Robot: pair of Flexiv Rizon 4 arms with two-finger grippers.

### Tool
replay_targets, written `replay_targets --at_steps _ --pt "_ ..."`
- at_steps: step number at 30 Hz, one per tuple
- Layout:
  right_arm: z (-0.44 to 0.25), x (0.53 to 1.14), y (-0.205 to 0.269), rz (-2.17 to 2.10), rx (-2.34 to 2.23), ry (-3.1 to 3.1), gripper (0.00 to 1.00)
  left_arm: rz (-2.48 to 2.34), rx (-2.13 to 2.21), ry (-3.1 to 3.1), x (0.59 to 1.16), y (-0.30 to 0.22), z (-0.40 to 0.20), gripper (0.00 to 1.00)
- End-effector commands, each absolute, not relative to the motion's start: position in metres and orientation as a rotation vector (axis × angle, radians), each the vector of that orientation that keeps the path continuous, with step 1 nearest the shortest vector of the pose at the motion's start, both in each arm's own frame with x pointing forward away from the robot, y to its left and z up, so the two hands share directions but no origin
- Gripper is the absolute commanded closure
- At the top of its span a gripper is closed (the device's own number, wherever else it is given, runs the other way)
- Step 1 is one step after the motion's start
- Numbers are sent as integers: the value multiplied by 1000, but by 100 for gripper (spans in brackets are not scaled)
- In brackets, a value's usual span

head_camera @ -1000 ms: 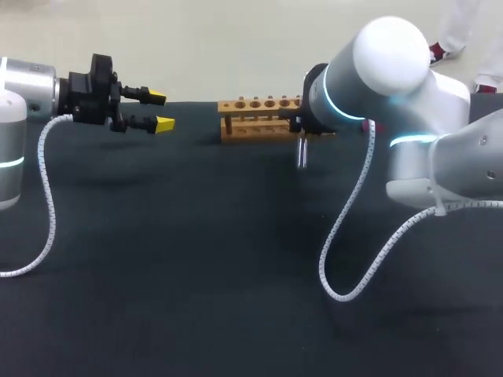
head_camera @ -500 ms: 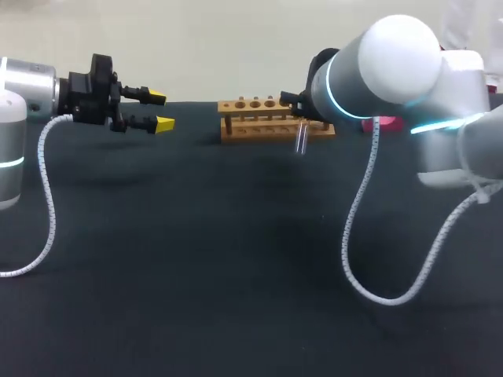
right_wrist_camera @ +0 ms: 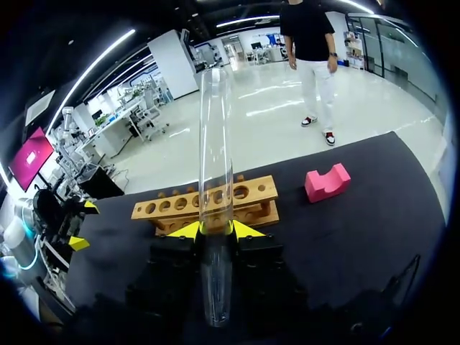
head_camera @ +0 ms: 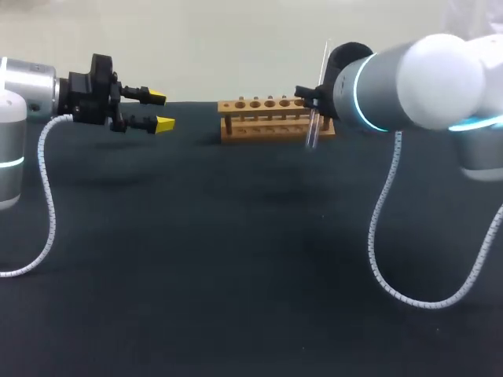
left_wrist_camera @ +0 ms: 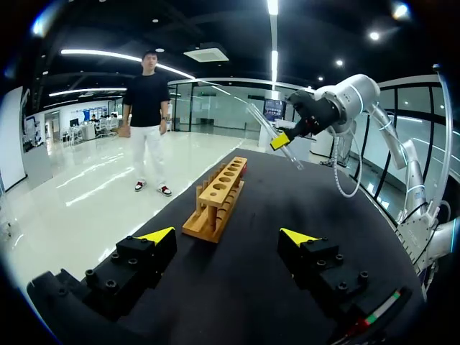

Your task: Grasp the test tube, adjust it, and insert it.

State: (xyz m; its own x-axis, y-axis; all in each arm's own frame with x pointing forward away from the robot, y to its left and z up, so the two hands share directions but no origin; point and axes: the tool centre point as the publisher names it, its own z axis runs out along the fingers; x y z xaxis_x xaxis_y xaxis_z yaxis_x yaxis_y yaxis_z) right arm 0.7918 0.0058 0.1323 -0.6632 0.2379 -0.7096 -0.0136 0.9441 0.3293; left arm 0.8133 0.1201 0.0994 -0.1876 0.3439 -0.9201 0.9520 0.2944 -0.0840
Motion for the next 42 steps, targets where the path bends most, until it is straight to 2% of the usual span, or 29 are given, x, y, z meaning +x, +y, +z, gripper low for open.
replay_targets --at_steps 1,42 --pt "145 776 1 367 181 2176 100 -893 1185 1701 813 121 99 0" --pt "157 770 -7 361 167 2137 100 -893 1185 1701 813 121 99 0"
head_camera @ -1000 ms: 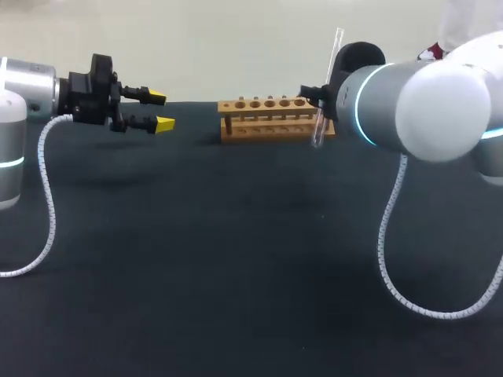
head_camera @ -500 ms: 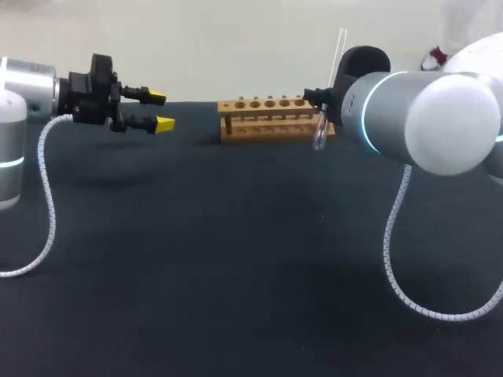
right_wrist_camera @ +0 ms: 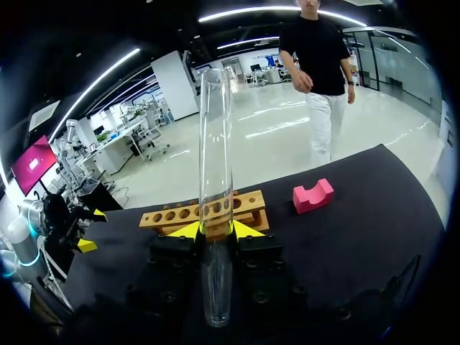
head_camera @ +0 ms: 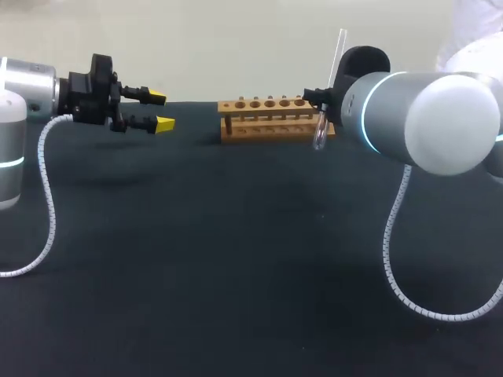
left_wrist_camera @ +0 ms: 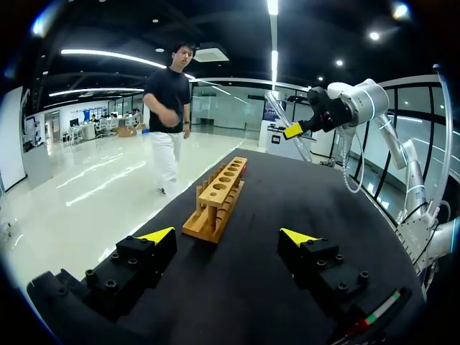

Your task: Grasp the test tube, adjust it, and insert it.

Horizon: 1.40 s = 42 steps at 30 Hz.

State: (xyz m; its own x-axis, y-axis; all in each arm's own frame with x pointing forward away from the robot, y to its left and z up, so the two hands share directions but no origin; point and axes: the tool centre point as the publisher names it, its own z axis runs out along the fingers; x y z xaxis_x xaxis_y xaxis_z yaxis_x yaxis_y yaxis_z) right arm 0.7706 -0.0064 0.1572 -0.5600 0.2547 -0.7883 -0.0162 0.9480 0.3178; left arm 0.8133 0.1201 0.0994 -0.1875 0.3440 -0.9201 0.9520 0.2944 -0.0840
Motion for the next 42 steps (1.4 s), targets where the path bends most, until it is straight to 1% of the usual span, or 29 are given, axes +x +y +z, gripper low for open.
replay_targets --at_steps 1,34,42 --pt "157 770 -7 361 167 2137 100 -893 1185 1701 813 121 99 0" --pt "157 770 -7 361 167 2137 100 -893 1185 1701 813 121 99 0" --pt "148 779 1 389 149 2153 100 -893 1185 1701 813 121 99 0"
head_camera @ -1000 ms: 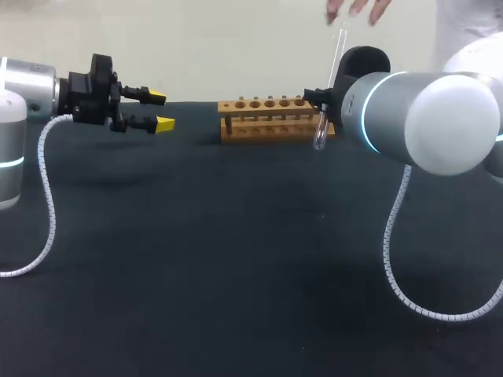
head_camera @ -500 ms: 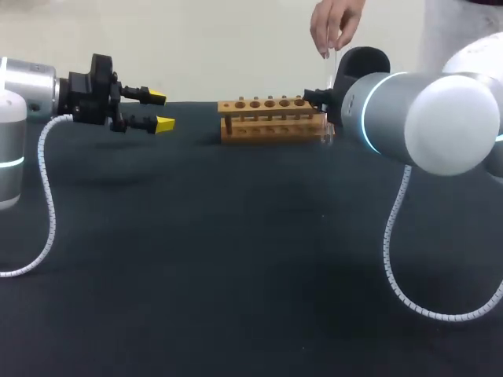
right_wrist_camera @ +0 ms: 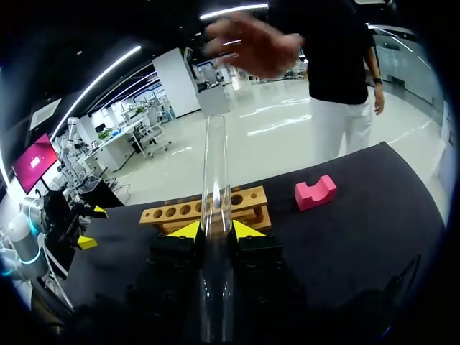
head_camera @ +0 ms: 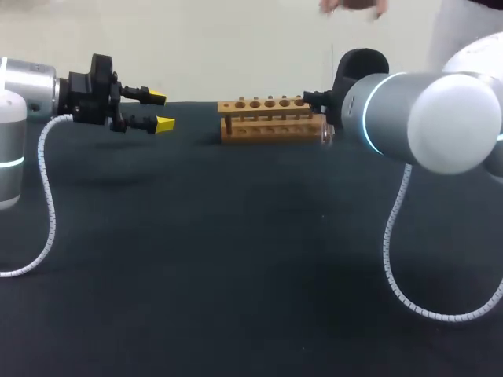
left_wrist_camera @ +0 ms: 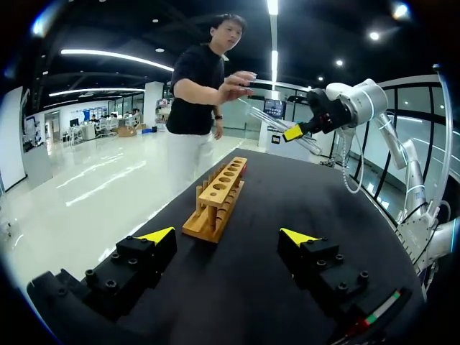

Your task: Grasp the test tube, adjust it, and insert it.

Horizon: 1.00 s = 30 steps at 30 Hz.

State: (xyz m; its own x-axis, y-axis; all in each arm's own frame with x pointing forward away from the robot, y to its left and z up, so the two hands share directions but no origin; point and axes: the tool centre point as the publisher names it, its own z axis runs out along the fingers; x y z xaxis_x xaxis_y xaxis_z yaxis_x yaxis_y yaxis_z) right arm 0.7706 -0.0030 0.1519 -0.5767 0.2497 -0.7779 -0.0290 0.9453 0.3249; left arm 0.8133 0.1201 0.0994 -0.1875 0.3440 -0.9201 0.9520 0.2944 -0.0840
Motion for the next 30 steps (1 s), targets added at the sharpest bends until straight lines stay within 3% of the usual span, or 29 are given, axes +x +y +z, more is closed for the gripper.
replay_targets --at_steps 1,30 --pt "147 780 1 390 149 2151 100 -893 1185 1701 813 121 99 0" --pt "90 802 28 263 -77 2250 100 -893 1185 1701 813 121 99 0"
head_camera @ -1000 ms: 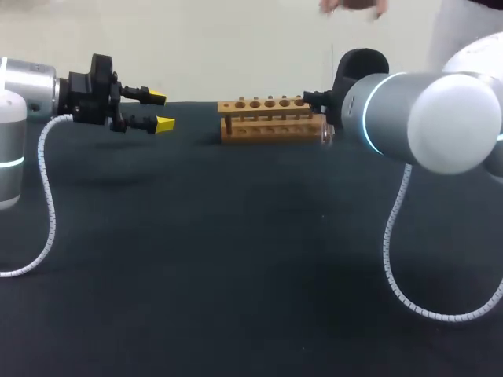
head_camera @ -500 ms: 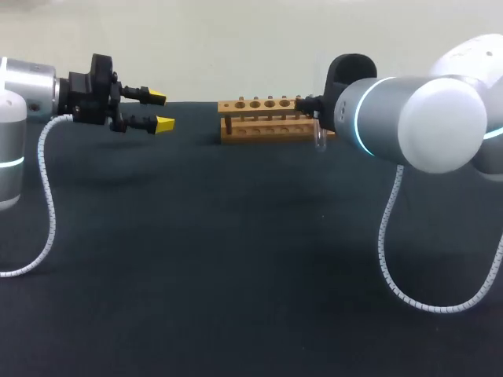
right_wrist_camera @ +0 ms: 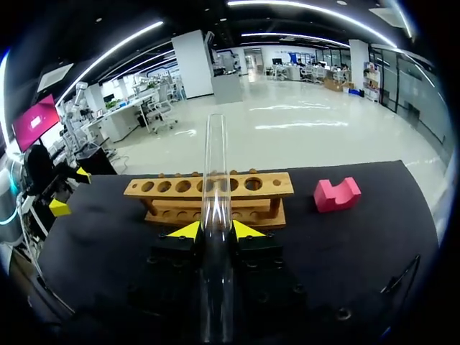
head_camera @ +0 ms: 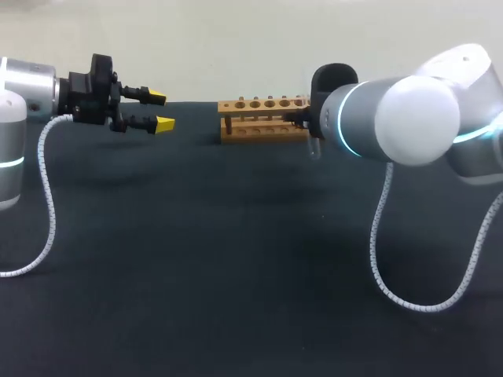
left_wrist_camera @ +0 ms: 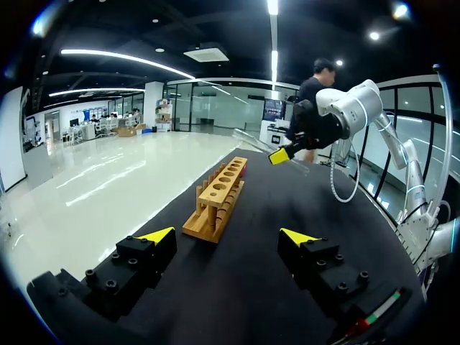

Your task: Grasp the test tube, adjust it, and insert it.

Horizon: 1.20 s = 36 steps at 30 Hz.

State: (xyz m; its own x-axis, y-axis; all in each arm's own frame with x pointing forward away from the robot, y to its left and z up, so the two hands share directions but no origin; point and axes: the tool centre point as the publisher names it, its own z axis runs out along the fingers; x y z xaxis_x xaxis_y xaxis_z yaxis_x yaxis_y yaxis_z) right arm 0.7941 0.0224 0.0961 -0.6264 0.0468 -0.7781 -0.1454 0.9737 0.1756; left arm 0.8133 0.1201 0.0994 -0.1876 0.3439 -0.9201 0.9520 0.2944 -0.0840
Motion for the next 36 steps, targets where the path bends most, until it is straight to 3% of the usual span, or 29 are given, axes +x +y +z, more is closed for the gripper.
replay_targets --at_steps 1,36 --pt "87 803 29 256 -85 2255 100 -893 1185 1701 813 121 99 0" --pt "49 822 30 300 -80 2392 100 -893 1185 1701 813 121 99 0"
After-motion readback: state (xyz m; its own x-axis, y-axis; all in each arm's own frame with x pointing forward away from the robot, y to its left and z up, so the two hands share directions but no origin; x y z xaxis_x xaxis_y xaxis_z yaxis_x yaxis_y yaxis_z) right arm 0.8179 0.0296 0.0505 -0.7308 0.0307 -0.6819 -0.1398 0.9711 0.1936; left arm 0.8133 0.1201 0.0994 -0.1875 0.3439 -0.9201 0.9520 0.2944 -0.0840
